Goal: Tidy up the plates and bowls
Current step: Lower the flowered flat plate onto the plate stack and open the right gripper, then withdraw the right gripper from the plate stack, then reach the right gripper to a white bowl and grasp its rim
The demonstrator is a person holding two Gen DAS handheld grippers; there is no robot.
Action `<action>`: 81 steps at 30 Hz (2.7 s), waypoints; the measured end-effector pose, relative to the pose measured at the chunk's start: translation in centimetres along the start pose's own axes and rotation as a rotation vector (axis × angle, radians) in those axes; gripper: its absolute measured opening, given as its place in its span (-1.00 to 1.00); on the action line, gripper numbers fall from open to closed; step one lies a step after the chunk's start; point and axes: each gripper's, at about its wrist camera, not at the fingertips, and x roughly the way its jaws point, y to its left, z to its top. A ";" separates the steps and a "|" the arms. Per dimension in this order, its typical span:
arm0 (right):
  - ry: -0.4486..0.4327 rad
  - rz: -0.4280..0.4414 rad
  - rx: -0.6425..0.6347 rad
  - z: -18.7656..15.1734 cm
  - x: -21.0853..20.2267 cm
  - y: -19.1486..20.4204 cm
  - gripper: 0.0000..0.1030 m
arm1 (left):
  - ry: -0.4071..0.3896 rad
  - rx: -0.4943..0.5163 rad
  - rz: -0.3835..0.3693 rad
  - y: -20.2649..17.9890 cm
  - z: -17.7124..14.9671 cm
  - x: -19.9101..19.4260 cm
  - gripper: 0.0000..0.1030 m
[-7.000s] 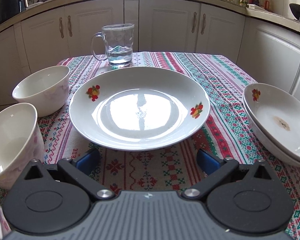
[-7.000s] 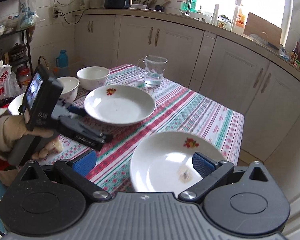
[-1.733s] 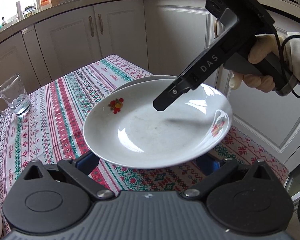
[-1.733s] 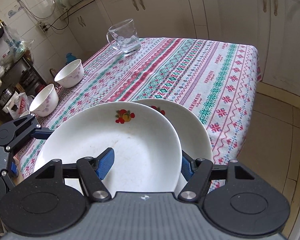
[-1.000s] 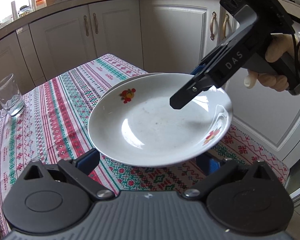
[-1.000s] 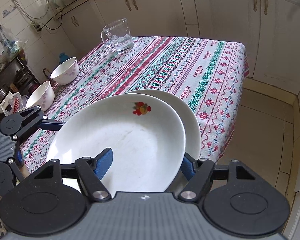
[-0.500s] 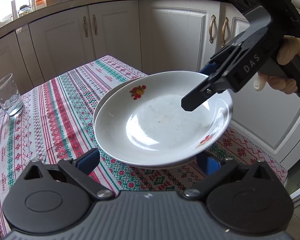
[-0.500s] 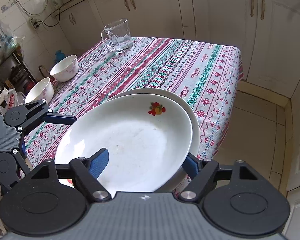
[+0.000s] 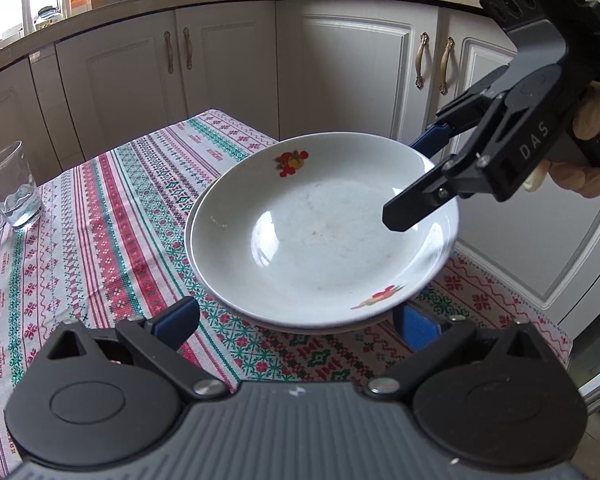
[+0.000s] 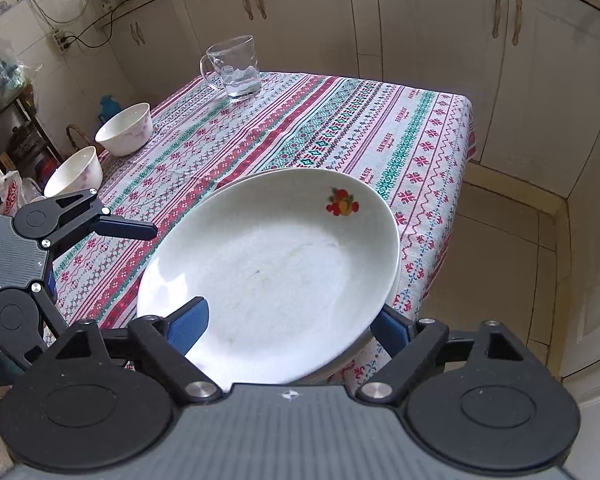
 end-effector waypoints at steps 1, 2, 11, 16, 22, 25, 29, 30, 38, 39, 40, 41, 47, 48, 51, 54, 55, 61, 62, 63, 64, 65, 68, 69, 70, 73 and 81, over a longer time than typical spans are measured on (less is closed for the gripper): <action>0.000 -0.002 0.000 0.0 0.0 0.1 0.79 | 0.000 0.002 0.002 0.0 0.0 0.0 0.98; 0.000 -0.002 -0.001 -0.1 0.0 0.2 0.81 | -0.001 0.003 0.002 0.0 -0.1 0.0 0.98; 0.018 -0.038 -0.020 -0.6 0.4 0.9 0.95 | -0.010 -0.014 -0.035 0.4 -0.4 -0.5 0.98; 0.005 -0.042 -0.027 -0.8 0.2 1.1 0.99 | -0.025 -0.020 -0.046 0.4 -0.4 -0.9 0.98; -0.041 -0.059 -0.073 -1.0 -0.9 3.0 1.00 | -0.084 -0.014 -0.049 0.5 0.0 -2.6 0.98; -0.077 -0.071 -0.106 -1.1 -1.5 4.6 1.00 | -0.100 -0.002 -0.055 0.7 0.4 -3.6 0.99; -0.129 -0.084 -0.153 -1.5 -2.5 6.6 1.00 | -0.069 0.011 -0.074 1.2 0.3 -3.9 0.99; -0.141 -0.089 -0.161 -1.6 -2.7 7.0 1.00 | -0.063 -0.001 -0.090 1.5 0.0 -4.0 0.99; -0.229 -0.100 -0.186 -2.3 -4.0 9.6 1.00 | -0.072 -0.084 -0.029 3.5 -1.2 -6.1 0.99; -0.240 -0.099 -0.188 -2.4 -4.2 9.9 1.00 | -0.078 -0.085 -0.025 3.7 -1.3 -6.5 0.99; -0.251 -0.095 -0.188 -2.4 -4.3 10.1 1.00 | -0.082 -0.084 -0.023 3.8 -1.3 -7.0 0.99; -0.259 -0.087 -0.190 -2.4 -4.3 10.4 1.00 | -0.089 -0.084 -0.021 4.0 -1.4 -7.5 0.99; -0.291 -0.085 -0.214 -2.4 -4.1 12.3 1.00 | -0.112 -0.108 -0.021 5.0 -2.1 -10.4 0.99; -0.295 -0.079 -0.211 -2.4 -4.0 12.6 1.00 | -0.111 -0.109 -0.021 5.1 -2.4 -10.8 0.99; -0.302 -0.088 -0.207 -2.5 -3.7 13.9 1.00 | -0.112 -0.122 0.002 5.5 -3.4 -12.0 0.99; -0.301 -0.122 -0.204 -2.4 -3.4 15.4 1.00 | -0.120 -0.136 0.022 5.8 -4.9 -13.4 0.99; -0.303 -0.129 -0.202 -2.4 -3.3 15.9 1.00 | -0.121 -0.138 0.017 6.0 -5.5 -13.9 0.99; -0.309 -0.105 -0.200 -2.3 -2.0 19.0 1.00 | -0.127 -0.152 0.093 7.0 -9.1 -16.4 0.99; -0.309 -0.098 -0.202 -2.3 -1.7 19.5 1.00 | -0.124 -0.156 0.100 7.3 -9.7 -16.8 0.99; -0.306 -0.097 -0.204 -2.3 -1.4 20.2 1.00 | -0.120 -0.160 0.107 7.6 -10.3 -17.2 0.99; -0.299 -0.098 -0.205 -2.3 -1.0 20.7 1.00 | -0.114 -0.162 0.117 8.0 -10.9 -17.5 0.99; -0.292 -0.099 -0.208 -2.3 -0.6 21.3 1.00 | -0.113 -0.164 0.131 8.3 -11.5 -17.9 0.99; -0.280 -0.091 -0.214 -2.2 0.4 22.9 1.00 | -0.120 -0.162 0.183 9.2 -13.3 -19.2 0.99; -0.279 -0.087 -0.215 -2.1 0.6 23.3 1.00 | -0.120 -0.165 0.193 9.6 -13.9 -19.6 0.99; -0.277 -0.081 -0.215 -2.1 0.9 23.8 1.00 | -0.119 -0.169 0.197 9.9 -14.4 -20.0 0.99; -0.267 -0.072 -0.218 -1.8 1.9 25.2 1.00 | -0.107 -0.189 0.216 10.9 -16.1 -20.8 0.99; -0.216 -0.011 -0.272 -0.6 4.6 28.8 1.00 | -0.087 -0.201 0.246 13.8 -19.2 -21.4 0.99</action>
